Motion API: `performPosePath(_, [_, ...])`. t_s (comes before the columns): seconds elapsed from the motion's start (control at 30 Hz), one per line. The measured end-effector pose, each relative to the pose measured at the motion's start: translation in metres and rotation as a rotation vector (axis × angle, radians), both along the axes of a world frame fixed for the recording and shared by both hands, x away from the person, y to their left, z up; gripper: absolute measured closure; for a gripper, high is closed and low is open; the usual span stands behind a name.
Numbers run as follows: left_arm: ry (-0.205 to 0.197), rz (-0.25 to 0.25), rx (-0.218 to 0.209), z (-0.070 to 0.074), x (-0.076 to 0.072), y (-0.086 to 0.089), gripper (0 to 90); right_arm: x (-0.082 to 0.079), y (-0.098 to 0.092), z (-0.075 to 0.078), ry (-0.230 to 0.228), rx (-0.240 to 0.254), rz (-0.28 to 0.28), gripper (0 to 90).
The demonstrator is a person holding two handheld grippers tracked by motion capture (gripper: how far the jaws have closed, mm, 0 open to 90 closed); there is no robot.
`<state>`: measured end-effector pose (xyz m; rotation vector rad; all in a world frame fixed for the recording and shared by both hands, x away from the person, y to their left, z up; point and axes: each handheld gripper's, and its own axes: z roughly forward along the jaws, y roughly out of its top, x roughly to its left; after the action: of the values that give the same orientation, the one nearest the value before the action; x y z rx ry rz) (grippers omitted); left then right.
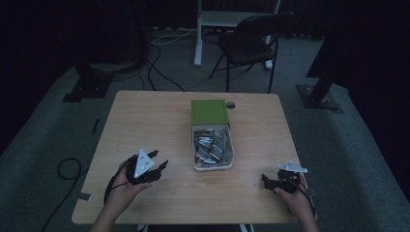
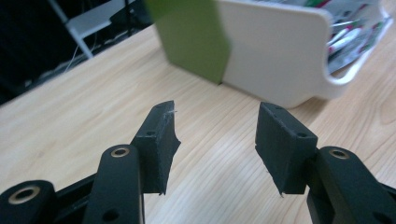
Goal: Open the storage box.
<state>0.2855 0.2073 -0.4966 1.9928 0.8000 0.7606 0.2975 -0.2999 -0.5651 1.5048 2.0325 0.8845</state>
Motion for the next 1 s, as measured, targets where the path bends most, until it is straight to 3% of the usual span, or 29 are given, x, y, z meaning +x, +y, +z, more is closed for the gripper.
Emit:
performPosePath(0.07, [0.002,0.014,-0.012,-0.001,-0.001,0.004,47.8,0.000,0.000,0.000,0.000,0.000,0.000,10.9])
performPosePath(0.2, [0.036,0.075,-0.055,-0.012,-0.006,0.028,45.3,0.000,0.000,0.000,0.000,0.001,-0.001,10.9])
performPosePath(0.37, [0.055,0.103,-0.065,-0.020,-0.010,0.040,41.0,0.000,0.000,0.000,0.000,0.000,0.000,10.9])
performPosePath(0.47, [0.085,0.133,-0.114,-0.025,-0.013,0.048,38.4,0.000,0.000,0.000,0.000,0.000,0.000,10.8])
performPosePath(0.67, [0.135,0.169,-0.141,-0.035,-0.017,0.060,29.3,0.000,0.000,0.000,0.000,0.000,0.000,10.8])
performPosePath(0.73, [0.157,0.178,-0.169,-0.040,-0.019,0.064,26.3,0.000,0.000,0.000,0.000,0.000,0.000,10.8])
performPosePath(0.93, [0.207,0.205,-0.157,-0.050,-0.022,0.072,17.4,0.000,0.000,0.000,0.000,0.000,0.000,10.8])
performPosePath(1.0, [0.201,0.211,-0.150,-0.053,-0.023,0.075,16.7,0.000,0.000,0.000,0.000,0.000,0.000,10.8])
